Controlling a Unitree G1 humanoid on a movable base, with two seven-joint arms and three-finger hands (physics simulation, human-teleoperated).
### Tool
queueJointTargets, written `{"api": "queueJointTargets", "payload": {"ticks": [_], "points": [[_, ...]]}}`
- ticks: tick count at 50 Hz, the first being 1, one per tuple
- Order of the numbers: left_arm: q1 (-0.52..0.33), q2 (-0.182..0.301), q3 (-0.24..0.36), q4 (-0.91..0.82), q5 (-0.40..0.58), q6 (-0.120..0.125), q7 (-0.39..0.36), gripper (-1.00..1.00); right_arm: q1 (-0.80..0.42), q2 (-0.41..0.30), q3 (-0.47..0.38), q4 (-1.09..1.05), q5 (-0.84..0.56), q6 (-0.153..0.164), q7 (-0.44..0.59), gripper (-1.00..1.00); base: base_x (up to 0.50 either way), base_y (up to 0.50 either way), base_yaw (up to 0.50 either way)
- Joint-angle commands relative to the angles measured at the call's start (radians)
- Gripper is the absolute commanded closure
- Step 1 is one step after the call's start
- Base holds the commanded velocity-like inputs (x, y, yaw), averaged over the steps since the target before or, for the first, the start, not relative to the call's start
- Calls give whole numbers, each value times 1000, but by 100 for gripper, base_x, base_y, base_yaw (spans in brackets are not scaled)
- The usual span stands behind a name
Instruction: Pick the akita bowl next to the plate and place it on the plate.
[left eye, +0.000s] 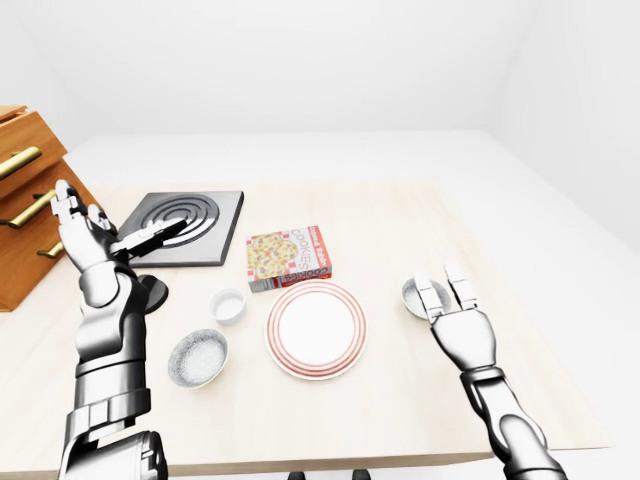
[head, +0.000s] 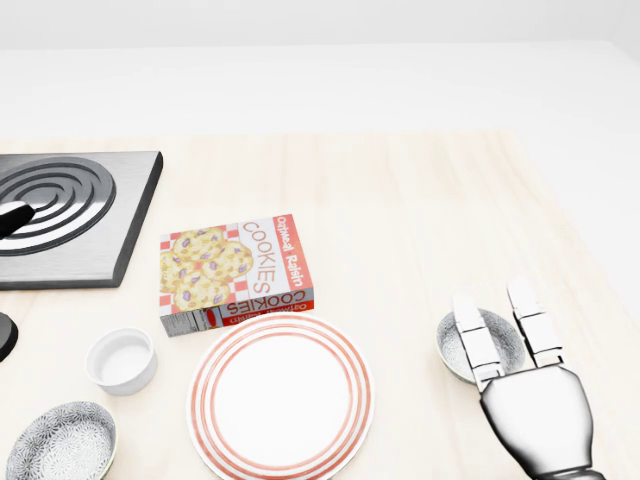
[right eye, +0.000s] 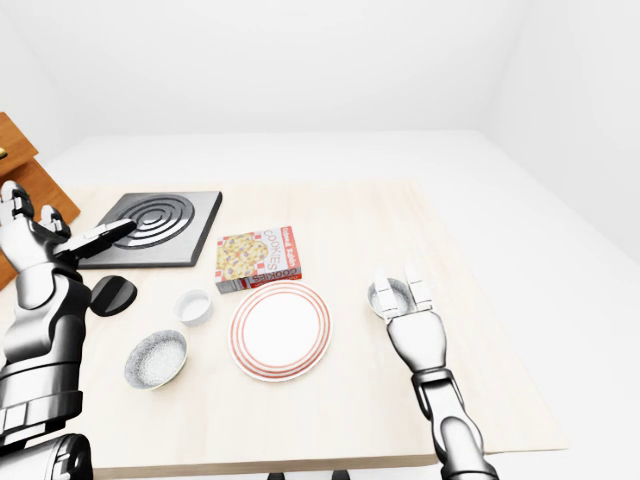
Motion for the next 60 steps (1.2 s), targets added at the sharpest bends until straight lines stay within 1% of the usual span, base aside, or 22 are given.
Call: {"api": "queueJointTargets", "payload": {"ticks": [1,2,4,9,11,14,15,17,19,24,25,27,28,30,31,32,35,36,40,51,53,60], "points": [[0,-2,-2,4,2,-2,-1,-100,-24,-6,10,48,2,0,0,-100,0,0,0],[1,-2,-2,-1,1,2,0,-100,-29,-7,11,58,1,0,0,-100,0,0,0],[0,-2,-2,2,2,-1,0,-100,-35,-8,14,75,2,0,0,-100,0,0,0],[2,-4,-3,-4,3,2,1,-100,-48,-12,16,100,5,0,0,-100,0,0,0],[0,-5,-3,10,5,-9,-3,-100,-54,-16,15,106,12,0,0,-100,0,0,0],[0,-5,-4,12,5,-10,-3,-100,-57,-17,16,113,14,0,0,-100,0,0,0],[1,-5,-4,7,4,-6,-2,-100,-63,-18,16,124,14,0,0,-100,0,0,0],[0,-5,-5,14,5,-12,-3,-100,-67,-19,18,133,16,0,0,-100,0,0,0],[2,-5,-5,2,4,-2,0,-100,-74,-20,20,150,15,0,0,-100,0,0,0],[2,-6,-4,2,5,-4,-1,-100,-95,-27,24,194,21,0,0,-100,0,0,0],[4,-6,-4,-5,4,2,0,-100,-98,-27,24,197,26,0,0,-100,0,0,0],[3,-7,-4,0,5,-2,-1,-100,-103,-28,26,207,27,0,0,-100,0,0,0],[3,-6,-4,-4,4,2,-1,-100,-110,-28,28,225,28,0,0,-100,0,0,0],[4,-6,-3,-10,3,2,0,-100,-117,-29,32,244,30,0,0,-100,0,0,0],[2,-7,-3,2,5,-3,-3,-100,-119,-29,34,250,29,0,0,-100,0,0,0],[2,-7,-4,2,5,-4,-3,-100,-120,-30,35,253,32,0,0,-100,0,0,0],[5,-7,-4,-8,4,2,-1,-100,-124,-31,35,260,40,0,0,-100,0,0,0],[2,-8,-5,4,6,-6,-3,-100,-126,-31,35,265,46,0,0,-100,0,0,0],[4,-6,-4,-11,3,2,1,-100,-127,-32,36,269,49,0,0,-100,0,0,0],[3,-8,-4,-10,5,2,-1,-100,-135,-34,37,287,62,0,0,-100,0,0,0],[1,-7,-4,-4,5,-1,-2,-100,-135,-34,35,287,68,0,0,-100,0,0,0],[3,-9,-5,-10,6,2,-1,-100,-142,-36,31,298,85,0,0,-100,0,0,0]]}}
